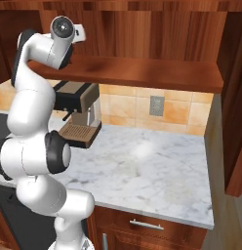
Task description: Collect the paprika, ketchup, and shaker from the cabinet and place them next to the stove.
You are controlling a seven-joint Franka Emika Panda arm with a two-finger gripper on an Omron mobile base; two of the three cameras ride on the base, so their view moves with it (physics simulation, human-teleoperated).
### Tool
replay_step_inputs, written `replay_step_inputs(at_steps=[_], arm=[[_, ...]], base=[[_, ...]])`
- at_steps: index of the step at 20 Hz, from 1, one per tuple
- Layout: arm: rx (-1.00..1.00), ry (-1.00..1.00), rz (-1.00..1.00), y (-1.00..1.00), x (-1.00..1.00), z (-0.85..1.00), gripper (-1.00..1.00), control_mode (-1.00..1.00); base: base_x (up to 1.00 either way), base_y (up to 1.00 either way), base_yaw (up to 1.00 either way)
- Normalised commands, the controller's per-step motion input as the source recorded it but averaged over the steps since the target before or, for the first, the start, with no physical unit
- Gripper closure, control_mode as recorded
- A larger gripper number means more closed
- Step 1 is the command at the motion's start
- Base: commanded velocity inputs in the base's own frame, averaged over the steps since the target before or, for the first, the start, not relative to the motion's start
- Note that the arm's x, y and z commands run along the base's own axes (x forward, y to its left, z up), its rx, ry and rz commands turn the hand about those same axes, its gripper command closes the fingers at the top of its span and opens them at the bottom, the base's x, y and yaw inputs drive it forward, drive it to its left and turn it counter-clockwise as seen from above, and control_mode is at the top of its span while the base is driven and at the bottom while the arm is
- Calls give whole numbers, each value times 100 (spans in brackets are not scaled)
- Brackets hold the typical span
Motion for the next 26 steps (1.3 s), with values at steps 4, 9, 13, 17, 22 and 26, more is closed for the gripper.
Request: replay_step_inputs(at_steps=[4, 9, 13, 17, 22, 26], arm=[[0, 0, 0, 17, 28, 0, -100, -100], [0, 0, 0, 4, 20, 0, -100, -100], [0, 0, 0, 13, 22, 0, -100, -100], [0, 0, 0, 23, 16, 0, -100, -100], [0, 0, 0, 7, 10, 0, -100, -100], [0, 0, 0, 0, 7, 0, -100, -100]], base=[[0, 0, 0], [0, 0, 0], [0, 0, 0], [0, 0, 0], [0, 0, 0], [0, 0, 0]])
